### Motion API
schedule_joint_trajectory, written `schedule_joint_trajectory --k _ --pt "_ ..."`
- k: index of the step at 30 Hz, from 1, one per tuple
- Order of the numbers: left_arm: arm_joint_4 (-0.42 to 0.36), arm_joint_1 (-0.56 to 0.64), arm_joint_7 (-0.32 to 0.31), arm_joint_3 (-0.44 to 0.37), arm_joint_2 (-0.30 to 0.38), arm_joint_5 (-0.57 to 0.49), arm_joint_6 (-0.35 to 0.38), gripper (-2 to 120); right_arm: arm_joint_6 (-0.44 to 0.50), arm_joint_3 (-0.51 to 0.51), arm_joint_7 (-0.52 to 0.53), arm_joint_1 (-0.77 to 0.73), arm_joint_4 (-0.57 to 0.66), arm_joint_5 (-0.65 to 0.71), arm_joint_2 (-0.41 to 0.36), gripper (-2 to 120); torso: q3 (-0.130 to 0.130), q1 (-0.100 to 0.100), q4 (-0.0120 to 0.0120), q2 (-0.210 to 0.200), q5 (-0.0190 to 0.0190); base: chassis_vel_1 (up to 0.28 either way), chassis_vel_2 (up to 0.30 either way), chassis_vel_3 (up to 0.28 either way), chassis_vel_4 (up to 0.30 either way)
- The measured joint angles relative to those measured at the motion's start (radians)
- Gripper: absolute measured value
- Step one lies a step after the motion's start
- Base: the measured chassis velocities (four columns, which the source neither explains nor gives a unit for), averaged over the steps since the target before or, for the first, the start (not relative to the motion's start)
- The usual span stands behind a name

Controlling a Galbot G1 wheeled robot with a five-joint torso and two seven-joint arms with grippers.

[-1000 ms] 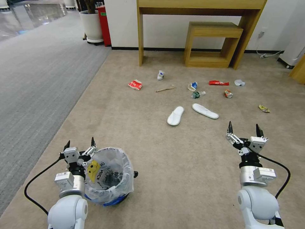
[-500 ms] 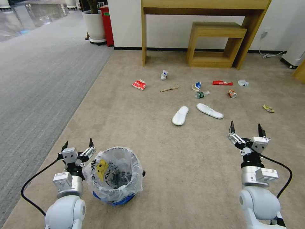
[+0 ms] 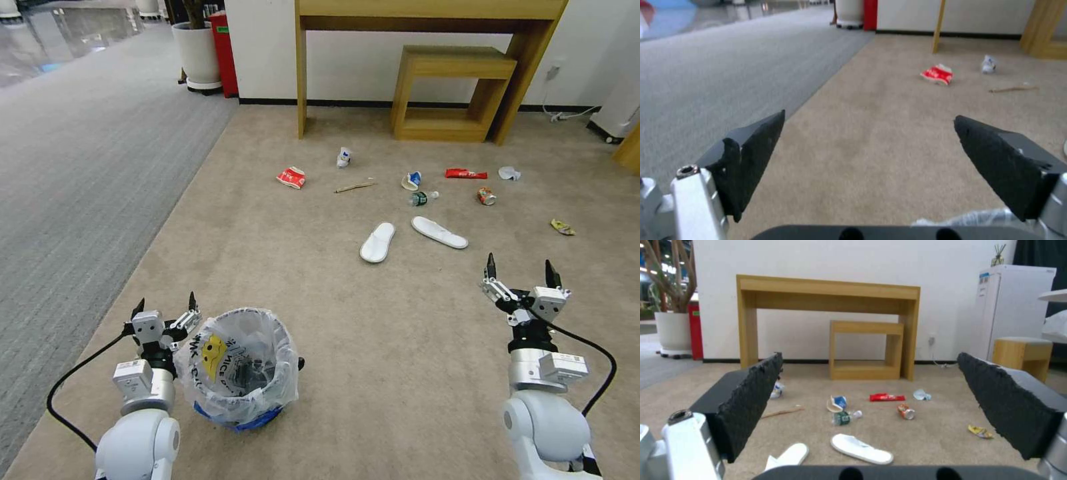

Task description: Pick up the trash bin and place the garbage on the floor into it.

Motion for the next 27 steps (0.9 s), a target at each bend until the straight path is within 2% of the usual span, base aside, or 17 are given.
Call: schedule_joint_trajectory --k 7,11,24,27 --pt "-0.003 -0.011 -0.075 0.059 0.065 -0.142 0.073 100 -0.004 0.006 0.007 -0.008 0.003 0.003 -0.007 100 0.000 0.000 0.0000 0.000 -0.0001 0.000 0.000 0.000 0.000" --pt "-0.019 -0.023 -0.136 0.119 0.127 -0.226 0.116 100 -0.006 0.016 0.008 -0.012 0.005 0.003 -0.009 100 0.000 0.000 0.0000 0.000 0.0000 0.000 0.000 0.000 0.000" --pt "-0.047 -0.038 -0.240 0.217 0.222 -0.372 0.215 100 -0.009 0.027 0.011 -0.037 0.018 -0.008 -0.001 100 0.000 0.000 0.0000 0.000 0.0000 0.000 0.000 0.000 0.000" --pt "-0.052 -0.038 -0.291 0.234 0.257 -0.401 0.257 100 -0.010 0.033 0.012 -0.051 0.029 -0.011 0.003 100 0.000 0.000 0.0000 0.000 0.0000 0.000 0.000 0.000 0.000"
